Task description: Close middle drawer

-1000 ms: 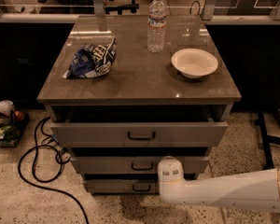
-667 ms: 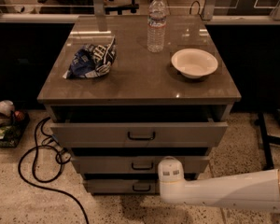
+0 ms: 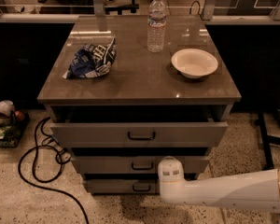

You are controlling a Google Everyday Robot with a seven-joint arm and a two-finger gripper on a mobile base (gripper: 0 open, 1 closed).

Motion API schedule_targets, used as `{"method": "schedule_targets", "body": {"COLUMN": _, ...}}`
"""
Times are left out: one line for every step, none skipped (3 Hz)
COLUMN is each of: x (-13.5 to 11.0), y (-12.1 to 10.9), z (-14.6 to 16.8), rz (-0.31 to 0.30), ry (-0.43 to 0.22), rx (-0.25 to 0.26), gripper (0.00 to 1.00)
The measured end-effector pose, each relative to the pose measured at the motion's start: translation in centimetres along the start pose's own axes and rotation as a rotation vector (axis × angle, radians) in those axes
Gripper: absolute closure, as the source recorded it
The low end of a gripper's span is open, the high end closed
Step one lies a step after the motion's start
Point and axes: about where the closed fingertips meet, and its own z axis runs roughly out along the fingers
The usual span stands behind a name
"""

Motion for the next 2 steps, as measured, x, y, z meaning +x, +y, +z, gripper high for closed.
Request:
{"method": "schedule_targets", "body": {"x": 0.02, "y": 0.05, "z": 0.05, "rz": 0.000, "ry": 0.000, "rx": -0.001, "gripper": 0.14}}
{"method": "schedule_targets", "body": {"x": 0.03, "y": 0.08, "z": 0.07, "rz": 0.000, "ry": 0.001, "rx": -0.001, "gripper": 0.00}}
